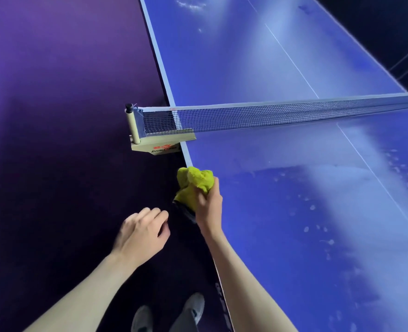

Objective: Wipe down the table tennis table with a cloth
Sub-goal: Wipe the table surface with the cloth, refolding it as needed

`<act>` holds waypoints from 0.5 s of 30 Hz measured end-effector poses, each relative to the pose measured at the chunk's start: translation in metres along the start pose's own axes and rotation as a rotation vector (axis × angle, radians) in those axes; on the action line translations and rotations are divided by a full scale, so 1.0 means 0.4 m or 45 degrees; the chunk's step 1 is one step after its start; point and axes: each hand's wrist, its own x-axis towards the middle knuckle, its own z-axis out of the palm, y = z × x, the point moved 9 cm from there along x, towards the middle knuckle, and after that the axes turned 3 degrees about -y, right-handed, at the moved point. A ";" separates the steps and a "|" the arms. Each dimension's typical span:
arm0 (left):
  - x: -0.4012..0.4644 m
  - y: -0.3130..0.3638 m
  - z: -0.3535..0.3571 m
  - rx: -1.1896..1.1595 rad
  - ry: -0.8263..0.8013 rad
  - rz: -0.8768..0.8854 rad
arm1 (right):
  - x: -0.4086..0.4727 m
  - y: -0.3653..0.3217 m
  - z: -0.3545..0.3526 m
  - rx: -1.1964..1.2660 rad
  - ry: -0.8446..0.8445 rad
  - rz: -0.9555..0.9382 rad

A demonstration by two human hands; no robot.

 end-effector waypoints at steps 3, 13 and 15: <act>0.078 0.089 0.003 -0.033 0.042 0.069 | 0.060 0.012 -0.143 0.048 0.160 0.043; 0.354 0.426 0.120 -0.137 0.010 0.302 | 0.222 0.075 -0.609 0.000 0.551 0.070; 0.408 0.495 0.153 -0.136 -0.006 0.341 | 0.247 0.087 -0.698 -0.023 0.597 0.069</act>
